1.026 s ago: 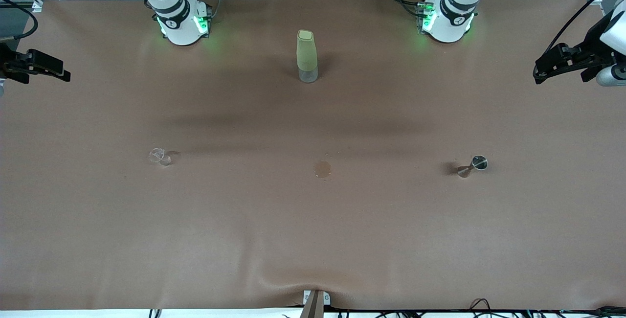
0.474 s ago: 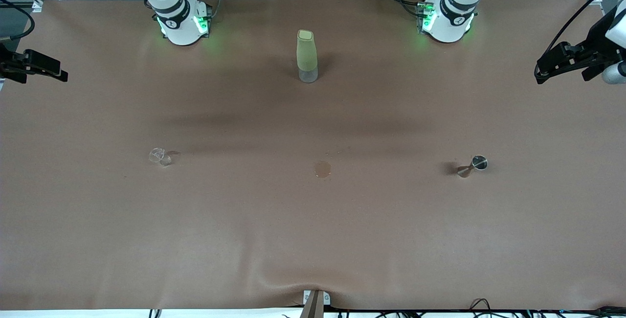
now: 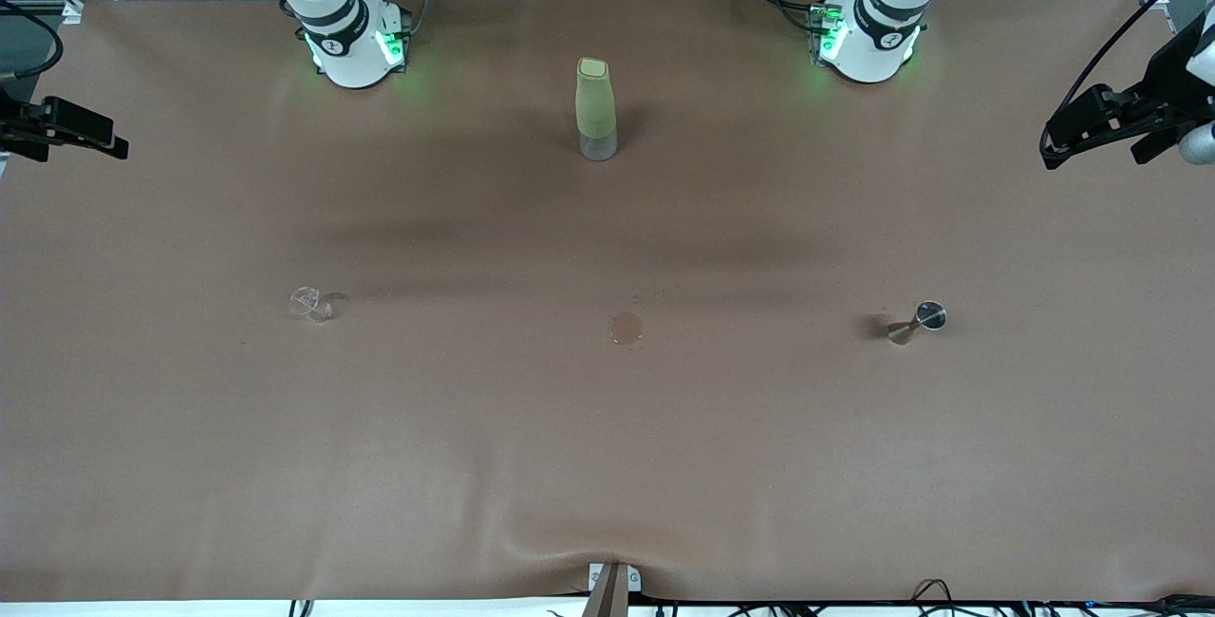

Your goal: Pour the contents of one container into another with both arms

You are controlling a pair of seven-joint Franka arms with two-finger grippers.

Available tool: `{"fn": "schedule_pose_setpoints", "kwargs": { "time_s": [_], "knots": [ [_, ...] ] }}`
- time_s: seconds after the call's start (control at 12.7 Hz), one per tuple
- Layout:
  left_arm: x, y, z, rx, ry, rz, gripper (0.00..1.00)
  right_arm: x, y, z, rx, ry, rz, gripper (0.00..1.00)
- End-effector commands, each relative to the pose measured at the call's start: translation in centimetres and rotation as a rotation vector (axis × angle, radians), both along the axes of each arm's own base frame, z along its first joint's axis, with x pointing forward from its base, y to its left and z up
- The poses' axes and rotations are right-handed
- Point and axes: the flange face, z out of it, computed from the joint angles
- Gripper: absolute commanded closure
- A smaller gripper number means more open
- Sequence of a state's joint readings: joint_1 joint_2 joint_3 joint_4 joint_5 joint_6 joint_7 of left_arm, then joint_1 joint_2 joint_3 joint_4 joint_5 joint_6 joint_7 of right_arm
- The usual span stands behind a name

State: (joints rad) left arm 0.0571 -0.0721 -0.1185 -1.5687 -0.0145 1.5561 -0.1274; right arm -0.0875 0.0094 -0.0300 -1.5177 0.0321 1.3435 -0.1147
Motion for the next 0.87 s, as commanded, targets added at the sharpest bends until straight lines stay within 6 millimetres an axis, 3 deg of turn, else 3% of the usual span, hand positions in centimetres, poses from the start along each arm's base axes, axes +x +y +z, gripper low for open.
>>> {"fn": "schedule_pose_setpoints", "kwargs": {
  "time_s": [0.0, 0.79],
  "knots": [
    [-0.1, 0.13, 0.56, -0.014, -0.015, 0.019, 0.0, -0.06, 0.06, 0.01, -0.014, -0.001, -0.008, 0.0],
    [-0.21, 0.52, 0.48, -0.014, -0.005, 0.026, 0.0, 0.44, -0.05, 0.27, -0.023, -0.038, -0.01, 0.0]
  ]
}}
